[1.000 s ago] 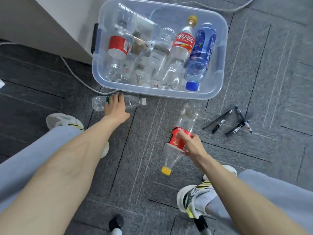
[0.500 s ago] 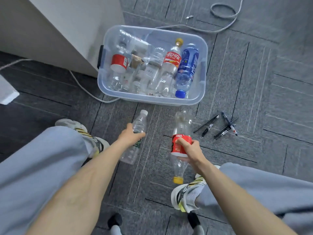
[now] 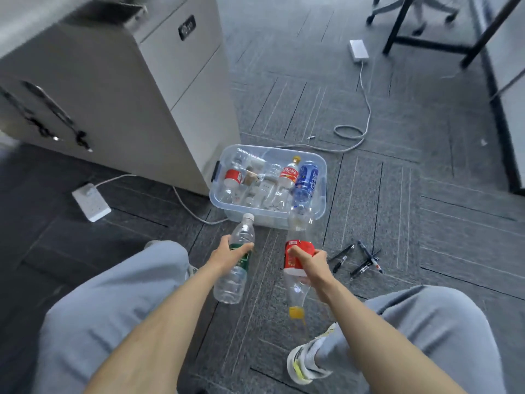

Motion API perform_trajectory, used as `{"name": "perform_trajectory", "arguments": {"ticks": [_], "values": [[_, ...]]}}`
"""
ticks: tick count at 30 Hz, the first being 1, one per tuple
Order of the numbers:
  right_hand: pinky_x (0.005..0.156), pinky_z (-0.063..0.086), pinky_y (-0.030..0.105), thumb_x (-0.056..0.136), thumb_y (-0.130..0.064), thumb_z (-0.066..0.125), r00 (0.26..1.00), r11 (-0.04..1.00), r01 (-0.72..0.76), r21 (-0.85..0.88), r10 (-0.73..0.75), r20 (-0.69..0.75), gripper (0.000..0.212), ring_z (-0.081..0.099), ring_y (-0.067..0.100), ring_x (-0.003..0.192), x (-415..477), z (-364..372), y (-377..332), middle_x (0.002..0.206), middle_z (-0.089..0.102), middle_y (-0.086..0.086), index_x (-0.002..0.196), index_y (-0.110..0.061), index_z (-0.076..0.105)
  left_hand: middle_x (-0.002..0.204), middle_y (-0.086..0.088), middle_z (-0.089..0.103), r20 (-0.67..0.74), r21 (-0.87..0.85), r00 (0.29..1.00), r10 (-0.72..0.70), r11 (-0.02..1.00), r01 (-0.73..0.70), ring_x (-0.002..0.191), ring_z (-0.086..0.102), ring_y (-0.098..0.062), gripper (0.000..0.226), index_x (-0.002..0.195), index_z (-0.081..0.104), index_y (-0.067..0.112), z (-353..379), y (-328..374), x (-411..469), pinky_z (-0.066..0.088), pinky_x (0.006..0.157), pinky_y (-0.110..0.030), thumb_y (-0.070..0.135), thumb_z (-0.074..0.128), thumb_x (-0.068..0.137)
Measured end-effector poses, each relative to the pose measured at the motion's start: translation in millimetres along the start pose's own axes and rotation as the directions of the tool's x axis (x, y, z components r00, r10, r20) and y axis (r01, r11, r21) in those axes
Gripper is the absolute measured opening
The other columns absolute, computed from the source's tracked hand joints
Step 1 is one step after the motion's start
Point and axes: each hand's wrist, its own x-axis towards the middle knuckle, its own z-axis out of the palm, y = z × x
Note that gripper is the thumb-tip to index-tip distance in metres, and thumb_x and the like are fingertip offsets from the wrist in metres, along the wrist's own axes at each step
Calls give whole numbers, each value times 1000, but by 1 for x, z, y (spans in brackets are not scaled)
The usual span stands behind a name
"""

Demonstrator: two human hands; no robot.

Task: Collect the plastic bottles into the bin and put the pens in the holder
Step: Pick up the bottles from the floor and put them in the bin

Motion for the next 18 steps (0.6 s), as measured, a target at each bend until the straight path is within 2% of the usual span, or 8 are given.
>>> {"name": "perform_trajectory", "arguments": {"ticks": [4, 6, 8, 10, 11, 13, 15, 18], "values": [[76, 61, 45, 76, -35, 78, 1000, 999, 11, 40, -11, -2, 69, 67, 27, 100, -11, 4, -10, 116, 61, 17, 125, -6, 39, 147, -16, 40, 0, -178, 1000, -18, 984, 18, 130, 44, -34, 97, 151, 9, 13, -9, 9, -18, 35, 109, -49, 52, 64, 81], [74, 59, 42, 76, -35, 77, 1000, 996, 13, 92, -14, 5, 68, 67, 28, 97, -8, 6, -14, 119, 63, 21, 126, -3, 44, 146, -16, 39, 27, -251, 999, -23, 967, 29, 129, 43, -35, 95, 151, 6, 14, -15, 15, -23, 35, 108, -50, 49, 60, 81], [66, 53, 35, 78, -33, 75, 1000, 989, 16, 146, -20, 24, 66, 66, 29, 86, -5, 7, -18, 118, 65, 26, 128, 1, 49, 135, -11, 46, 38, -271, 999, -11, 962, 21, 119, 49, -29, 88, 148, 14, 16, -25, 24, -25, 41, 98, -46, 48, 58, 80], [64, 49, 33, 78, -33, 75, 999, 982, 26, 186, -32, 28, 60, 63, 27, 75, -3, 6, -22, 103, 68, 24, 120, 4, 54, 117, -4, 49, 55, -267, 998, 12, 964, 3, 104, 49, -20, 75, 139, 25, 16, -38, 39, -20, 41, 85, -41, 47, 57, 78], [62, 46, 32, 74, -34, 75, 999, 980, 36, 197, -41, 24, 55, 60, 25, 69, -2, 5, -25, 90, 66, 20, 110, 3, 57, 118, -2, 47, 54, -256, 998, 24, 967, -10, 104, 47, -19, 71, 135, 27, 17, -45, 48, -15, 39, 86, -41, 46, 57, 78], [63, 42, 33, 65, -38, 73, 998, 979, 60, 196, -65, 21, 48, 56, 24, 64, 3, 1, -32, 77, 59, 14, 92, -2, 59, 133, -4, 40, 27, -214, 998, 61, 975, -54, 120, 41, -26, 70, 137, 27, 17, -58, 68, 2, 36, 99, -46, 46, 56, 80], [67, 43, 35, 69, -38, 74, 995, 982, 86, 166, -92, 28, 47, 56, 25, 71, 12, -6, -37, 81, 59, 14, 95, -3, 57, 140, -9, 40, -36, -149, 991, 127, 980, -131, 127, 41, -30, 73, 143, 25, 16, -67, 91, 25, 36, 103, -45, 47, 57, 84], [67, 49, 37, 76, -37, 74, 990, 983, 134, 127, -138, 27, 47, 59, 26, 74, 30, -16, -47, 86, 61, 15, 102, -2, 58, 137, -9, 49, -144, -61, 963, 229, 969, -239, 117, 50, -26, 71, 142, 31, 18, -71, 129, 62, 42, 94, -37, 49, 61, 86]]}}
